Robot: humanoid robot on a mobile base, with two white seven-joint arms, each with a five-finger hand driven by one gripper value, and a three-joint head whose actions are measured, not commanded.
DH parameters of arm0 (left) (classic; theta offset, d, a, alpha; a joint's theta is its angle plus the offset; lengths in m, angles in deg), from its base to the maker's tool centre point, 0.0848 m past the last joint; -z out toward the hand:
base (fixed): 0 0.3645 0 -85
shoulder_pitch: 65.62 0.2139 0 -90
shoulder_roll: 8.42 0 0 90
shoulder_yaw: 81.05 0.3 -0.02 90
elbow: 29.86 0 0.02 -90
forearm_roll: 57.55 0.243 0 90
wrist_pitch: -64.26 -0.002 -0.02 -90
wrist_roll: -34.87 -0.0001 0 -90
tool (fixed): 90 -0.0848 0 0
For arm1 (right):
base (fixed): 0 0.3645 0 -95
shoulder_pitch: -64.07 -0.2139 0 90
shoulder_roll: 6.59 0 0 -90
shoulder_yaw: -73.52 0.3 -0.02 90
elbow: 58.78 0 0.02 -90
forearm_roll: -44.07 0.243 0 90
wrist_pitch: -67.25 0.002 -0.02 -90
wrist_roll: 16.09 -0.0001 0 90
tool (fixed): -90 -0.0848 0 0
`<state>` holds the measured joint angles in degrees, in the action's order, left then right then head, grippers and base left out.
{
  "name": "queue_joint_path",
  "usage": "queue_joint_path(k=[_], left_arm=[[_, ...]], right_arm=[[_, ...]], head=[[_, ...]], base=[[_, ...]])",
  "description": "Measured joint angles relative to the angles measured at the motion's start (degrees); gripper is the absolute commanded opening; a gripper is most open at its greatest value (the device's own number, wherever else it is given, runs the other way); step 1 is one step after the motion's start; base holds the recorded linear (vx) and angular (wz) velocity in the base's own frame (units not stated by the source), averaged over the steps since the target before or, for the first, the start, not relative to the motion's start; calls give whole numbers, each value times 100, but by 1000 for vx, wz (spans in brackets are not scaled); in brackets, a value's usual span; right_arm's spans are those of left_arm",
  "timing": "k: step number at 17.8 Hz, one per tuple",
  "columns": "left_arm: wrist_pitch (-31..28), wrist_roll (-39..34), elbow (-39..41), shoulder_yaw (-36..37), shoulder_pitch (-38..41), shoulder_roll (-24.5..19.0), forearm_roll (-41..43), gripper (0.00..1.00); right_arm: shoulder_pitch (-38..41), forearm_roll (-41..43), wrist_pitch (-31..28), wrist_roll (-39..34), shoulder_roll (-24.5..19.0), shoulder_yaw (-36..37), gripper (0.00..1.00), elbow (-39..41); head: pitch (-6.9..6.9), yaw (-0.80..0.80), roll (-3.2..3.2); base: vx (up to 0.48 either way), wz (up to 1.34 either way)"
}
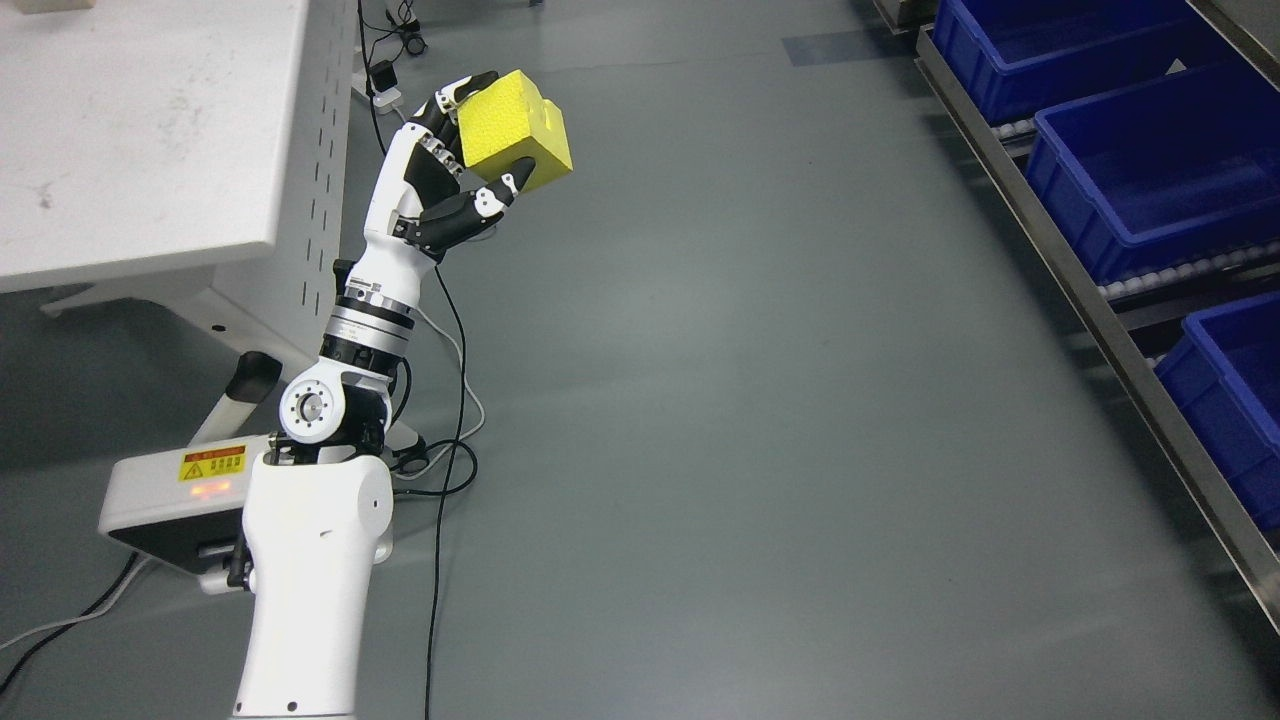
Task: Move yellow foam block to right shelf middle
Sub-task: 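Hold the cube raised in the left hand while turning toward the bin shelves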
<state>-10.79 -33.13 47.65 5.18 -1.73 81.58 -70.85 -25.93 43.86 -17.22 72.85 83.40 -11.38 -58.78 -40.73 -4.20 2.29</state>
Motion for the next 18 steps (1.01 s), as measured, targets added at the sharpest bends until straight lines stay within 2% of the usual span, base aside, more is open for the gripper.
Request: queue_joint_path(k=[16,18], left_arm=[[55,9,9,309,4,0,-5,45],[57,7,9,374,3,0,-5,45]], right_arm=[[0,13,0,0,0,0,100,0],[0,-417,0,1,0,0,100,0]], head=[[0,0,0],[0,0,0]], base=[[389,3],[424,208]])
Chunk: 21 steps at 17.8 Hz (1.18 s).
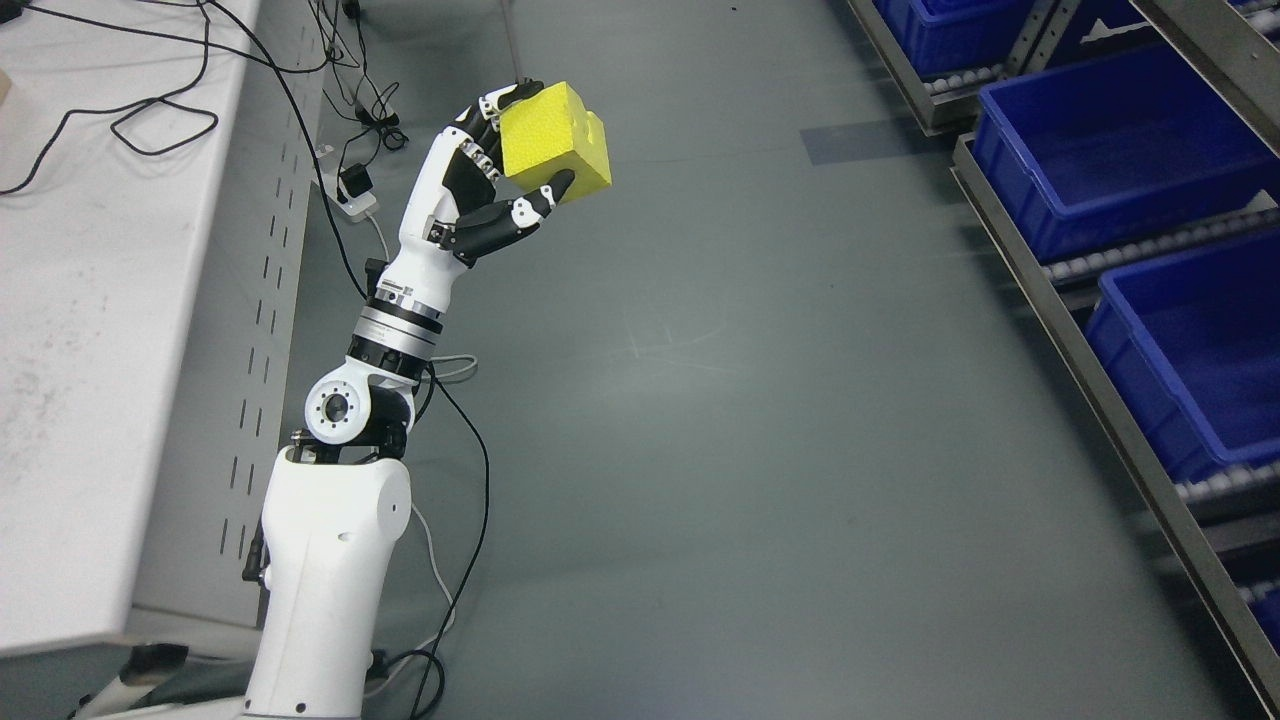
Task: Move yellow foam block to right shelf middle
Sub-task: 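Hold the cube raised in the left hand while turning toward the bin shelves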
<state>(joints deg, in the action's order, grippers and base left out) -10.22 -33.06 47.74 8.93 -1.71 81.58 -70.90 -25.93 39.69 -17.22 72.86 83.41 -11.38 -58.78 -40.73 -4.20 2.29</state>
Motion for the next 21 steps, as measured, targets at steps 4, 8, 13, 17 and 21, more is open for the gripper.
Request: queue_joint_path(k=[4,8,13,17,21], left_arm=[[0,116,2,191,8,0,0,45],[19,208,12,371,48,0,0,45],[65,443,62,584,78,0,0,45],[119,479,136,723,93,0,0,46],[232,482,216,815,102,0,0,45]], right_arm=[[-1,242,0,0,0,0,100,0],[-2,349,2,0,0,0,100,0],[-2,404,2,0,0,0,100,0],[-1,422,2,0,0,0,100,0],[0,431,2,0,0,0,100,0]], head=[[0,0,0],[0,0,0],[0,0,0],[0,0,0],[0,0,0]], base=[[492,159],[462,106],[355,-244],[280,-567],[238,-761]])
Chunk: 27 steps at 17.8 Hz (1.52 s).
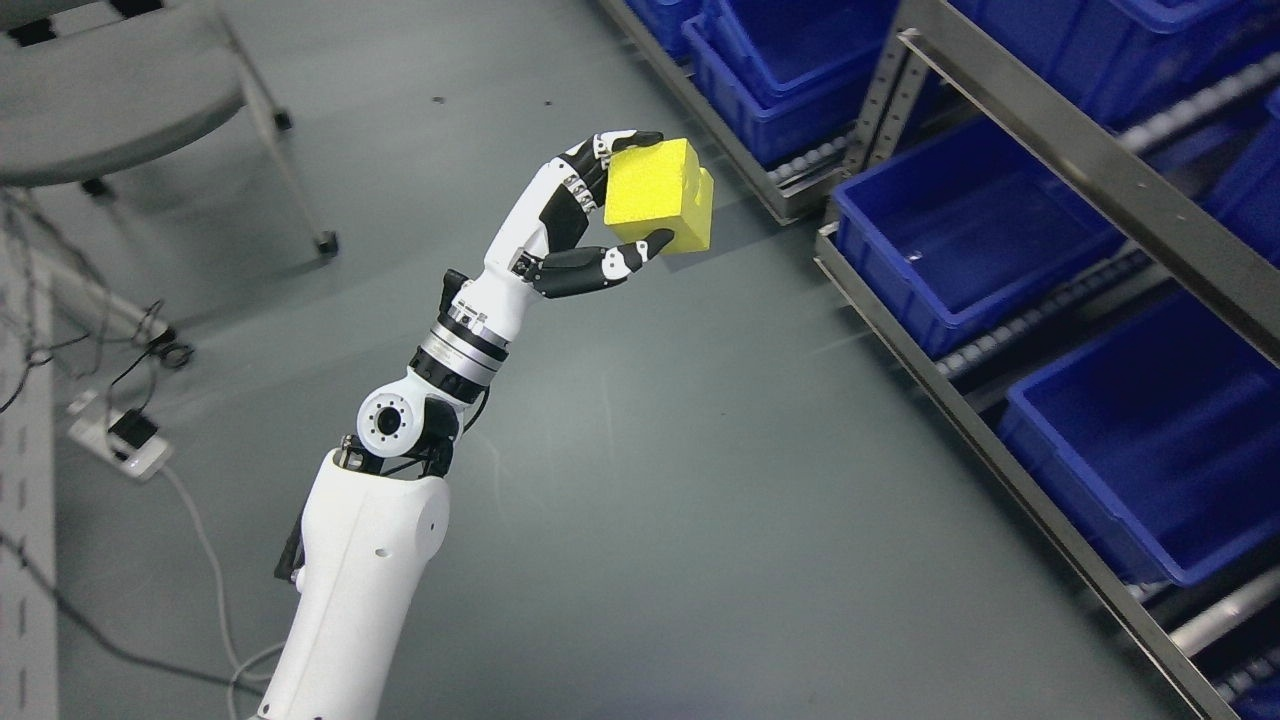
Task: Move yellow foam block to right shelf middle
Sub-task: 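Hold the cube raised in the left hand while turning toward the bin shelves, then carry the cube over the middle-shelf blue bin with the left hand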
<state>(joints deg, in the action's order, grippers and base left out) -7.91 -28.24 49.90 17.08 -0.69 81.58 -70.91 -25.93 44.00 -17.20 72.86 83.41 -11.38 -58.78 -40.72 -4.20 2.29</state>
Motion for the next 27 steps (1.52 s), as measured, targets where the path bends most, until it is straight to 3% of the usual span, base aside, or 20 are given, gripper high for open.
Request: queue_joint_path(k=[14,21,27], left_arm=[[48,26,205,372,-21,1,-3,45],[61,13,478,607,-251,1,-56,45],[-991,-635,612,743,-1205,1,-273,45]], right_arm=[[3,7,0,0,0,0,100,0],[1,7,0,0,0,0,100,0],[0,7,1,0,0,0,100,0]], head=[[0,0,0],[0,0,0],[0,0,0]], base=[[189,-930],[102,-419],[53,-73]])
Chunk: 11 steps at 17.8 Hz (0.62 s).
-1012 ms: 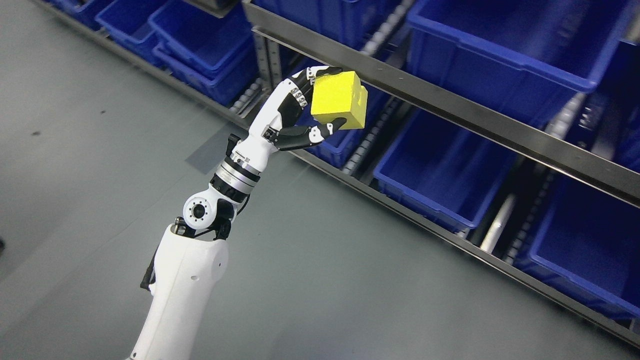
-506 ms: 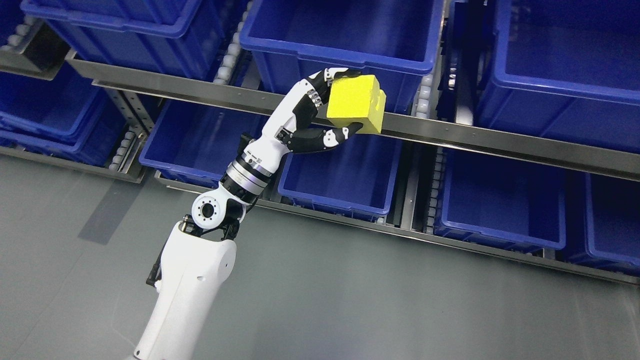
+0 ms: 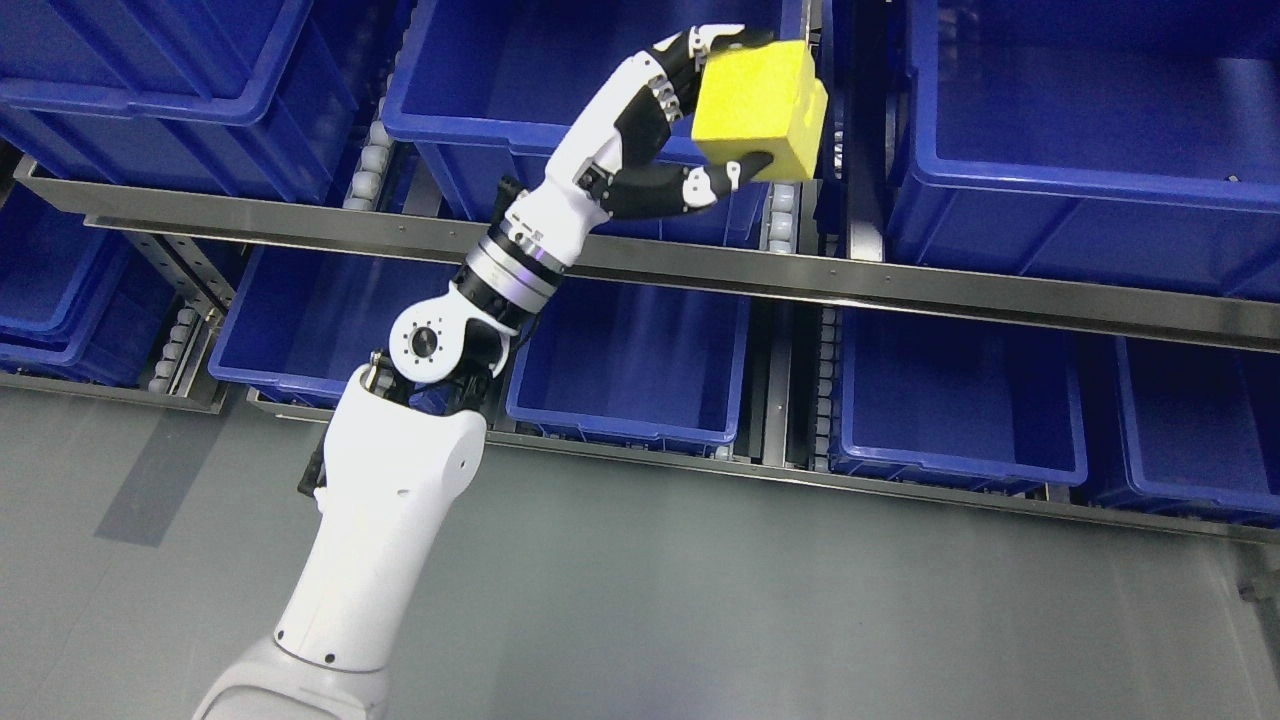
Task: Move yellow foam block to right shelf middle
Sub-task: 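Carry the cube over the middle-shelf blue bin with the left hand, then lower the cube into the blue bin and open the left hand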
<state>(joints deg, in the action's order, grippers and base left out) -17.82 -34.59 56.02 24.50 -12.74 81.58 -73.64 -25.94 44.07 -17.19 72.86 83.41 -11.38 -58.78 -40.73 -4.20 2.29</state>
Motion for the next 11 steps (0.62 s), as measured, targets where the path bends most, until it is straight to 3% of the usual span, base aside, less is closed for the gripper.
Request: queue_joint_path(k=[7,11], left_arm=[[-1444,-1326,-651,65,-1430,0,-110,45],[-1856,-1493,-1296,111,-1836,0,-213,49]], right_arm=[[0,0,2,0,0,0,100,0],[0,0,1,0,0,0,100,0]], head=[[-1,0,0],[-1,0,0]], base=[[44,8],[33,-3]])
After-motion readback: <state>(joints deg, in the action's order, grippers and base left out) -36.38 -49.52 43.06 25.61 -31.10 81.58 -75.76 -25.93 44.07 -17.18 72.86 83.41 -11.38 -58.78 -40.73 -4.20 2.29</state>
